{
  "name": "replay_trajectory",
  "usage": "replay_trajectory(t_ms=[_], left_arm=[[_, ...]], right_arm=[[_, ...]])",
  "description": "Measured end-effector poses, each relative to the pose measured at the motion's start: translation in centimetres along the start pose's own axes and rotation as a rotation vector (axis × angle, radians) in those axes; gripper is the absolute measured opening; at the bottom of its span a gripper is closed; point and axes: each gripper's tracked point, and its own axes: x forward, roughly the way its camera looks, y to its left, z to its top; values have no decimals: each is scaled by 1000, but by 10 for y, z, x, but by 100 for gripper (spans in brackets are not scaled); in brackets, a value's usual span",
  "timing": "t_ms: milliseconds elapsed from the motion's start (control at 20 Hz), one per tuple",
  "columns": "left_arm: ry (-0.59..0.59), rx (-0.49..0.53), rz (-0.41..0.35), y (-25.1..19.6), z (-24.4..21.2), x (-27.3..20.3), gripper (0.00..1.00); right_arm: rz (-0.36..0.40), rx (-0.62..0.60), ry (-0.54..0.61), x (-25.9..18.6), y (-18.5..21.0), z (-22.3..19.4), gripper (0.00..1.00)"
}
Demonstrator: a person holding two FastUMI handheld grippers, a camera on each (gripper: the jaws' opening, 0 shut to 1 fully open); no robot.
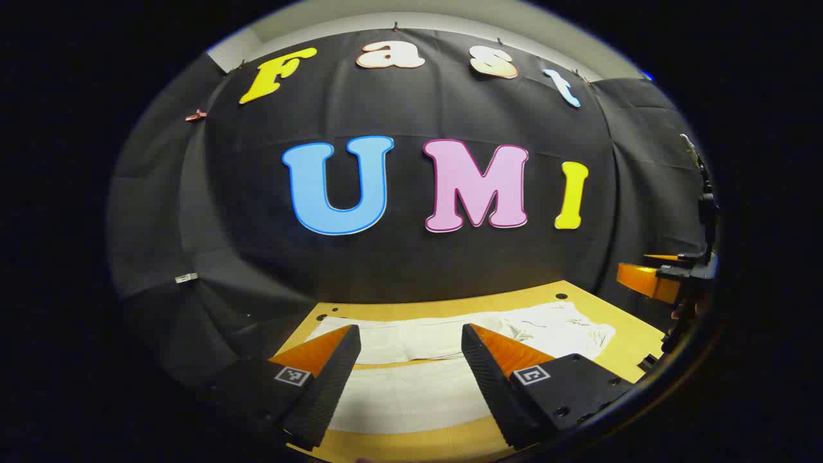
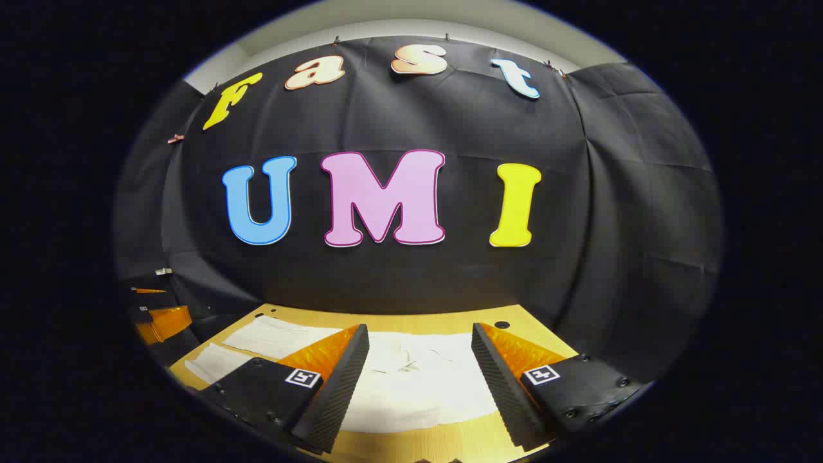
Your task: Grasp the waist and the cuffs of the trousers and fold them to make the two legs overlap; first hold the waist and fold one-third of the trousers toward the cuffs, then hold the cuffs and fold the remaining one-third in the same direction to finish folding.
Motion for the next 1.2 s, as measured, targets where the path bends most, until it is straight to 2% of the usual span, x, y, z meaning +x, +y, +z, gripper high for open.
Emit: replay_trajectory(t_ms=[150, 400, 600, 750, 1200], left_arm=[[20, -26, -56, 0, -2, 5, 98], [7, -41, -46, 17, -4, 6, 99], [30, -31, -8, 33, -12, 7, 98], [13, -9, -30, 31, -10, 5, 98], [13, 23, -87, 20, -15, 1, 98]], right_arm=[[10, -22, -3, -1, 9, 2, 98], [1, -24, -16, -1, 19, 4, 97], [-4, -28, -11, -2, 24, 1, 98], [-11, -40, -10, 0, 25, -1, 98], [1, -218, 21, 13, 9, -18, 98]])
